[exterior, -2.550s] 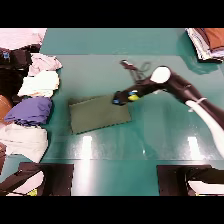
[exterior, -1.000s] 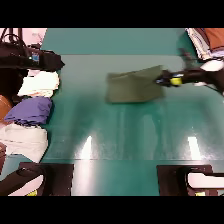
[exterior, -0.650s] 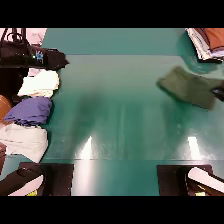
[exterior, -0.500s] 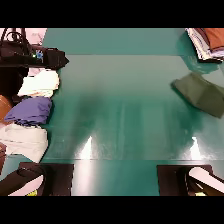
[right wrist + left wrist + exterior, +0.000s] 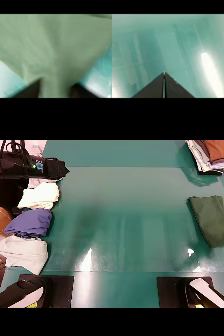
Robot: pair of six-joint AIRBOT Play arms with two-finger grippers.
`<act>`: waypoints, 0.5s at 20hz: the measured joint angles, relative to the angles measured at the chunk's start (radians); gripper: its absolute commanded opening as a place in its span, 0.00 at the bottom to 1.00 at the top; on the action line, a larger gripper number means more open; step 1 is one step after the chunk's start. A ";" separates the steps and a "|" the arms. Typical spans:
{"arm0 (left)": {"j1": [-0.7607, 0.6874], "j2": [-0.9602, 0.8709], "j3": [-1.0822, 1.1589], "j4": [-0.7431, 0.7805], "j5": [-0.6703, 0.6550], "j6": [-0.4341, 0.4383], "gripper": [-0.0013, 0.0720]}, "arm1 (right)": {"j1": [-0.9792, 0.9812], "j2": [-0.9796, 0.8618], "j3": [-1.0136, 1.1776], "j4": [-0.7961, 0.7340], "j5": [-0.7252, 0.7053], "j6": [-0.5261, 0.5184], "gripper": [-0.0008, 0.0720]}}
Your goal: Fold the shirts.
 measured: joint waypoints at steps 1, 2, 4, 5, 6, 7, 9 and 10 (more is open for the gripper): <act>0.000 0.000 0.000 0.000 -0.002 0.000 0.05 | 0.006 0.002 0.018 -0.037 0.025 0.005 0.72; 0.000 0.000 0.000 0.000 -0.004 0.002 0.05 | 0.008 0.003 0.044 -0.085 0.059 0.006 0.72; 0.000 0.000 0.000 0.000 -0.008 0.005 0.05 | 0.000 0.005 0.108 -0.196 0.126 0.025 0.72; 0.000 0.000 0.000 0.000 -0.008 0.007 0.05 | -0.008 0.006 0.143 -0.242 0.162 0.040 0.71; 0.000 0.000 0.000 0.000 -0.007 0.007 0.05 | -0.014 0.007 0.180 -0.271 0.194 0.050 0.71; 0.000 0.000 0.000 0.000 -0.004 0.008 0.05 | -0.014 0.008 0.211 -0.281 0.219 0.060 0.71; 0.000 0.000 0.000 0.000 -0.002 0.008 0.05 | 0.016 0.018 0.262 -0.260 0.250 0.070 0.71; 0.000 0.000 0.000 -0.001 -0.002 0.008 0.05 | 0.047 0.026 0.278 -0.227 0.262 0.074 0.71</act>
